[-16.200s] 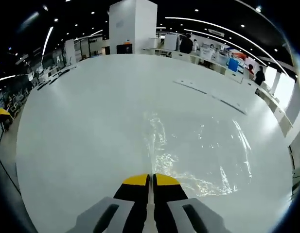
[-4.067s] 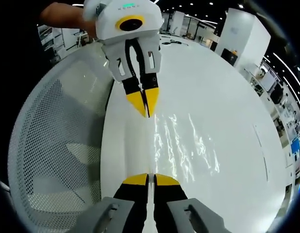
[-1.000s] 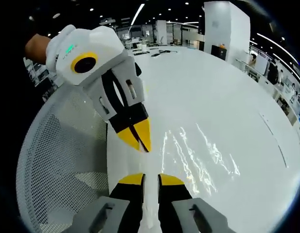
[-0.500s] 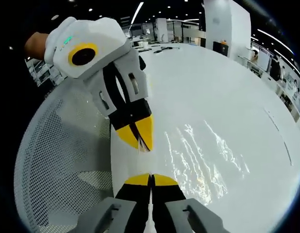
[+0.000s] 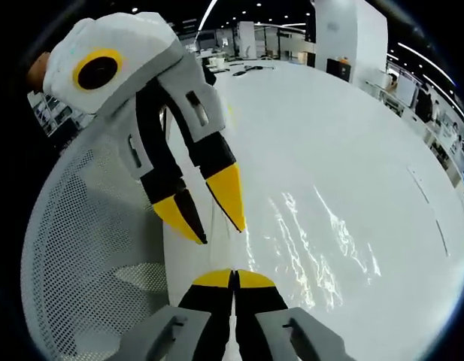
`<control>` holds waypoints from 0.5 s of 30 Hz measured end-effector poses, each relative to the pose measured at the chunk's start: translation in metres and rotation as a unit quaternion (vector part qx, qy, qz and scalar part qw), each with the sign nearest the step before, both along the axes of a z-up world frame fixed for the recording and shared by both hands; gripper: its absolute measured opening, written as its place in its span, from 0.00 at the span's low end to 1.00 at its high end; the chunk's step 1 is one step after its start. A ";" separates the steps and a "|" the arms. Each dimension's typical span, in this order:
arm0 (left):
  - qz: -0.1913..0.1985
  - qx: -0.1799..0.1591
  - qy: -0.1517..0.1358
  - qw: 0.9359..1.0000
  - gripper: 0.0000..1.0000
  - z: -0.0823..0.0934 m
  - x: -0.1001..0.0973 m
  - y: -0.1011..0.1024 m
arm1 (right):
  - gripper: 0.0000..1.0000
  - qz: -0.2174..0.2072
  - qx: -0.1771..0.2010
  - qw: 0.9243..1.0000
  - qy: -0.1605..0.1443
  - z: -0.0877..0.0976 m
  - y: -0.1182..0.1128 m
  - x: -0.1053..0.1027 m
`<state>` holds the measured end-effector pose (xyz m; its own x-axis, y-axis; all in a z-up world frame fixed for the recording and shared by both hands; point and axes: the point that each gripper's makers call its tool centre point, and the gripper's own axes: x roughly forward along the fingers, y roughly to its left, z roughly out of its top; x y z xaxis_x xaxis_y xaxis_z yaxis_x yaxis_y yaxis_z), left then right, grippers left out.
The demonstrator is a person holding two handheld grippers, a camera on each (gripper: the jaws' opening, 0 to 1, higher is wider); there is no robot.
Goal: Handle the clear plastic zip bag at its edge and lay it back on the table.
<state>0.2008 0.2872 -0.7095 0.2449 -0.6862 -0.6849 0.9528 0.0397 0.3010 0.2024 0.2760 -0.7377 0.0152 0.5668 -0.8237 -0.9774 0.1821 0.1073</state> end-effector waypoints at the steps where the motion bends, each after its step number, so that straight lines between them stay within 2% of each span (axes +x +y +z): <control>1: -0.007 0.004 -0.006 1.000 0.13 0.002 -0.002 -0.001 | 0.00 -0.002 -0.001 1.000 0.000 0.000 0.000 0.001; 4: -0.015 0.007 -0.005 1.000 0.10 0.000 -0.003 -0.001 | 0.00 -0.003 -0.001 1.000 -0.002 -0.001 0.001 0.003; 6: -0.029 0.011 -0.011 0.999 0.04 0.000 -0.008 -0.004 | 0.00 -0.004 -0.001 1.000 -0.006 0.000 0.001 0.007; 8: -0.033 0.021 -0.006 0.999 0.01 -0.004 -0.010 -0.004 | 0.00 -0.004 0.002 1.000 -0.008 0.001 0.001 0.009; 11: -0.031 0.032 -0.013 0.999 0.03 -0.008 -0.006 -0.003 | 0.00 -0.004 0.006 1.000 -0.012 0.005 0.002 0.010; 15: -0.019 0.030 -0.017 0.999 0.07 -0.006 0.001 -0.004 | 0.00 -0.002 0.016 1.000 -0.017 0.013 0.003 0.011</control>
